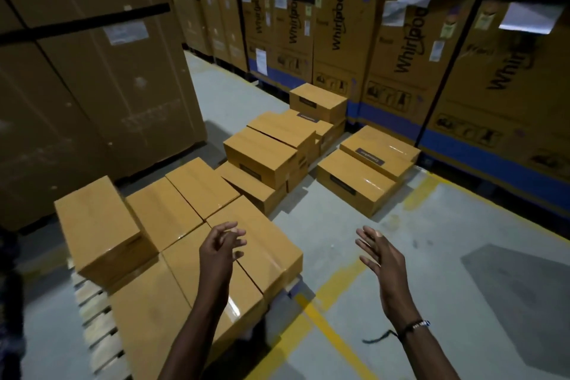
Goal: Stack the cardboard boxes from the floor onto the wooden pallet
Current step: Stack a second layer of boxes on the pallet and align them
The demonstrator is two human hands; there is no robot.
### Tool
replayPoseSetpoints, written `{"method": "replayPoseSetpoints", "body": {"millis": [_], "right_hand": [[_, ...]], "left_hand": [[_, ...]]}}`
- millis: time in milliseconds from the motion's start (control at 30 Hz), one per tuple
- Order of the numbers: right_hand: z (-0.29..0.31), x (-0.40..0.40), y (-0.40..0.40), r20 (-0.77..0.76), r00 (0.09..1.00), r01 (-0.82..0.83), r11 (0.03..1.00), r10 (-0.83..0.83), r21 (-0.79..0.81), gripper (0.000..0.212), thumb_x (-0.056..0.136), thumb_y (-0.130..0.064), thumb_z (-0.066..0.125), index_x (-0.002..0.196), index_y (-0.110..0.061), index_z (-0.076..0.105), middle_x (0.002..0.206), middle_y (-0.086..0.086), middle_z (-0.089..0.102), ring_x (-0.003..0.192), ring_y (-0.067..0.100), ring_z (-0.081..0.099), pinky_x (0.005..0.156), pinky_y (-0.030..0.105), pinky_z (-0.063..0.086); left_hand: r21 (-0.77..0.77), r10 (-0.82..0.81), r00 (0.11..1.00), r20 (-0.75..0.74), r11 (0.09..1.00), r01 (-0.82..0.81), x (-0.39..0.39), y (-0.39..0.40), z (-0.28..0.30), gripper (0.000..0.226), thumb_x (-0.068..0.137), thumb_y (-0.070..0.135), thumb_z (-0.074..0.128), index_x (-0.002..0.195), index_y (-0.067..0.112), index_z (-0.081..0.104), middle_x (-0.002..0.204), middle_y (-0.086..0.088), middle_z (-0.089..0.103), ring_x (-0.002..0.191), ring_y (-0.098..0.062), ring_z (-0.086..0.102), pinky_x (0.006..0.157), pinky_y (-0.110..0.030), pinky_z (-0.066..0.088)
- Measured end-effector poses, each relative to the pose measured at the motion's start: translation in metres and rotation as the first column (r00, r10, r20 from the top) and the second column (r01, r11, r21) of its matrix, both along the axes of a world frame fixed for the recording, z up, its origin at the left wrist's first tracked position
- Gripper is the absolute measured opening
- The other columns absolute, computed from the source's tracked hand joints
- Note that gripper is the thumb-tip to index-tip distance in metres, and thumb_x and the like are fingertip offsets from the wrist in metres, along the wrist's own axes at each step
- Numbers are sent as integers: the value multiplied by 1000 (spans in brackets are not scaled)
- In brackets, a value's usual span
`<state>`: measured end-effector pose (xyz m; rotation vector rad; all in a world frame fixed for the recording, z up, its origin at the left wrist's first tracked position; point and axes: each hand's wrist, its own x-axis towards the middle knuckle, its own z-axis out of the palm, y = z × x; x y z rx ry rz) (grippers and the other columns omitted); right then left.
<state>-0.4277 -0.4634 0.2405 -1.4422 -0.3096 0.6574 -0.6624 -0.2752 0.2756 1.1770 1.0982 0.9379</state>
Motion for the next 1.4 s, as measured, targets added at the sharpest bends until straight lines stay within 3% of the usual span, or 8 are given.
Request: {"method": "replayPoseSetpoints", "body": {"millis": [133, 400, 933, 1400], "right_hand": [[7, 60, 6, -8, 999, -51, 999, 51, -15, 38, 108, -40, 46, 133, -20, 66, 127, -7, 72, 119, 9, 67, 104, 42, 50], [4, 153, 70, -18, 991, -136, 990, 136, -31, 38, 108, -42, 45, 134, -22, 65, 127, -8, 72, 120, 11, 67, 108, 47, 49], [4, 347, 352, 52, 955, -287, 956, 290, -58, 40, 107, -47, 46, 134, -26, 66, 125, -9, 73, 119, 10, 67, 108, 48, 49], [-25, 433, 560, -9, 874, -482, 865, 485, -137, 40, 107, -44, 47, 135, -22, 65, 124, -6, 74, 119, 15, 67, 106, 44, 50]], "left_hand": [[-9, 15, 1000, 22, 1000, -15, 63, -6, 3, 14, 105, 19, 61, 115, 19, 70, 99, 1, 78, 83, -10, 71, 76, -35, 55], [8, 66, 998, 4, 998, -66, 153, 32, 1, 17, 105, 21, 58, 118, 20, 70, 101, 1, 77, 90, -16, 71, 78, -35, 56], [-62, 163, 985, 59, 985, -159, 346, 269, -31, 18, 104, 20, 60, 118, 15, 70, 107, -8, 76, 91, -18, 69, 76, -33, 56], [-111, 322, 947, -15, 940, -322, 412, 419, -67, 20, 106, 22, 58, 122, 18, 69, 104, 2, 77, 88, -10, 71, 79, -34, 56]]}}
